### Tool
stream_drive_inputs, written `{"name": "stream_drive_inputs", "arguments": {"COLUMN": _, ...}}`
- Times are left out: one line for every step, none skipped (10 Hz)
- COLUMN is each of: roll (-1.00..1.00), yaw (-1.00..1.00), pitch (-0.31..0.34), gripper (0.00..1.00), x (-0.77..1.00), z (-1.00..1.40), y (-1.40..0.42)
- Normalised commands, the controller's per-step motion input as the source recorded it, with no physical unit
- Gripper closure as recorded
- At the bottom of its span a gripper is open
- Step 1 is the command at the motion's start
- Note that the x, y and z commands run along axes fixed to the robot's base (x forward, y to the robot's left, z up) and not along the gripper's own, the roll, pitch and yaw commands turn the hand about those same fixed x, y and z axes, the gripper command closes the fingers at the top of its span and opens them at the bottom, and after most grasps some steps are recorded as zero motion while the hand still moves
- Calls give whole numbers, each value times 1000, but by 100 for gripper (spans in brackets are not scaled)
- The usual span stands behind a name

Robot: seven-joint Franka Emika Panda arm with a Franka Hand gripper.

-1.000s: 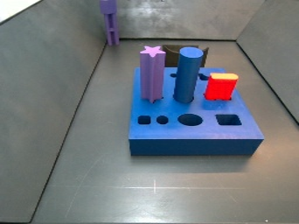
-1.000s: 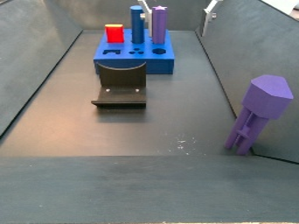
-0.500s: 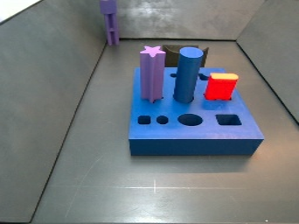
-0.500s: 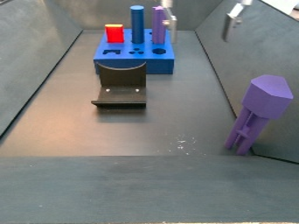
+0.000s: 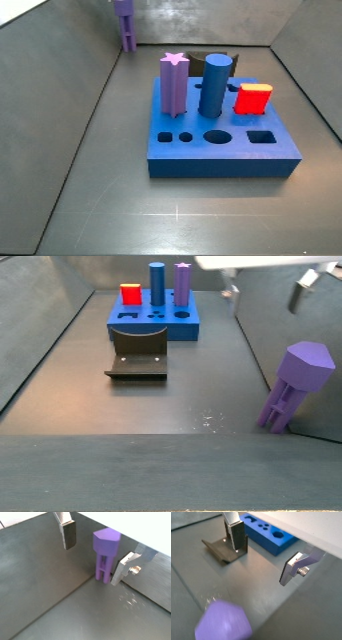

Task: Pick up the 3 prong object. Move up. Move to above the board. Insert the 3 prong object.
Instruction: Pick up the 3 prong object.

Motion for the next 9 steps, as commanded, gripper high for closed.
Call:
{"name": "stream_drive_inputs", "arguments": {"roll": 0, "yaw": -460, "pitch": -21, "gripper": 0, "x": -437, "z": -163, "y": 300}}
{"name": "stream_drive_inputs", "arguments": {"roll": 0, "yaw": -720, "pitch": -36, "gripper": 0, "x": -537, "z": -149, "y": 126}}
{"name": "stream_drive_inputs", "arguments": {"roll": 0, "yaw": -560, "pitch": 0, "gripper": 0, "x": -506, "z": -91, "y": 303}}
{"name": "stream_drive_inputs", "arguments": {"roll": 0, "yaw": -654, "pitch": 0, "gripper": 0, "x": -480, "z": -77, "y": 206}}
{"name": "stream_drive_inputs", "arguments": {"roll": 0, "yaw": -663, "pitch": 0, "gripper": 0, "x": -471, "z": -46, "y": 197}}
{"name": "stream_drive_inputs", "arguments": {"roll": 0, "yaw": -729, "pitch": -29, "gripper": 0, "x": -366, "z": 0, "y": 134}}
{"name": "stream_drive_inputs", "arguments": {"roll": -17, "yaw": -754, "pitch": -64, "gripper": 0, "x": -106, "z": 23, "y": 109}}
{"name": "stream_drive_inputs", "arguments": {"roll": -37, "yaw": -631, "pitch": -39, "gripper": 0, "x": -20, "z": 0, "y": 257}}
{"name": "stream_drive_inputs", "arguments": {"roll": -146, "yaw": -371, "pitch": -46, "gripper": 0, "x": 23, "z": 57, "y": 480}}
